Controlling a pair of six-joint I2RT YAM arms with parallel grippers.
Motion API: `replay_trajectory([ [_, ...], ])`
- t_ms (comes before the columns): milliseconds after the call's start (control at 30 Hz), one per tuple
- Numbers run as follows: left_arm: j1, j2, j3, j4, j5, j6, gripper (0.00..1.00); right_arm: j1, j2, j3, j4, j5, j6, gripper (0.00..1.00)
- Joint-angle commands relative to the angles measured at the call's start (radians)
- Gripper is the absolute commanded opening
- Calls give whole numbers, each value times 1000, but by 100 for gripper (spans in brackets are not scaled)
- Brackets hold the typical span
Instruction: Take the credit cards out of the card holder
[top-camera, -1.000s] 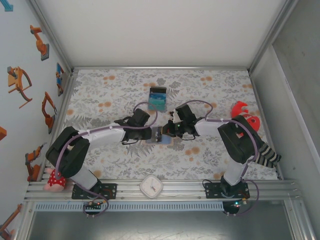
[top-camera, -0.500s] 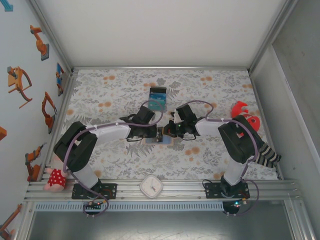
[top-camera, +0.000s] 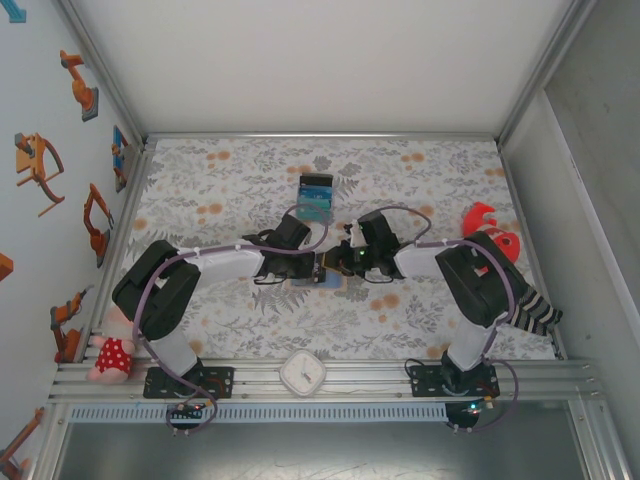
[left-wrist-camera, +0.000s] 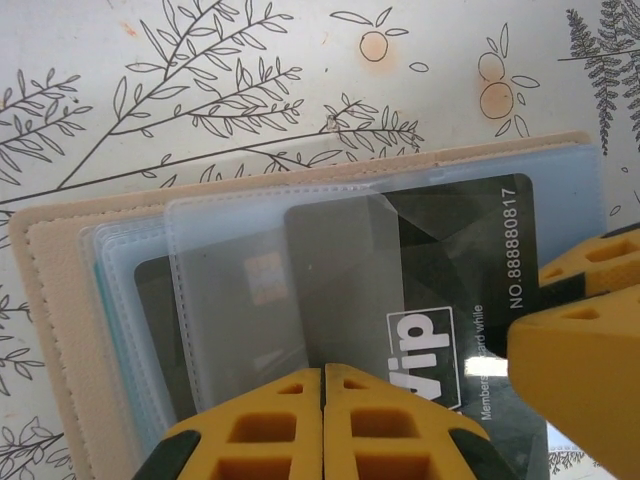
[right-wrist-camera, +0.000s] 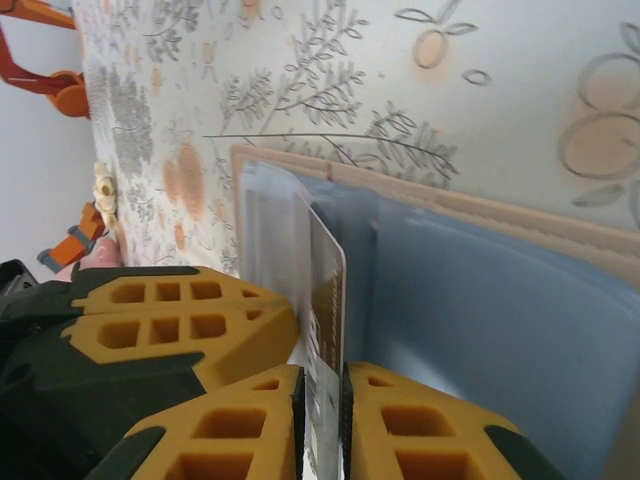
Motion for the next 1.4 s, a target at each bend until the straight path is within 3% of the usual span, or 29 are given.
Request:
replay_trajectory([
  [0, -2, 23, -3, -10, 14, -13, 5, 22, 42, 6, 110, -42, 45, 19],
  [100, -1, 16, -11, -3, 9, -23, 5, 29, 62, 16, 110, -35, 45, 18],
  [233, 0, -6, -22, -6, -9, -26, 5, 26, 32, 24, 24, 9, -1, 2],
  [667, 35, -49, -58, 18, -38, 25, 5, -17, -199, 96, -414, 186, -273, 0],
  [867, 37, -121, -32, 15, -76, 97, 18, -18, -288, 252, -627, 330, -495, 0],
  [1000, 44, -191, -22, 12, -116, 123, 31, -20, -281, 388, -735, 424, -623, 0],
  [1267, 78, -350, -98, 30, -200, 110, 58, -36, -122, 703, -850, 498, -867, 0],
  [1367, 98, -412, -135, 36, -233, 98, 63, -44, -39, 827, -882, 519, -946, 0],
])
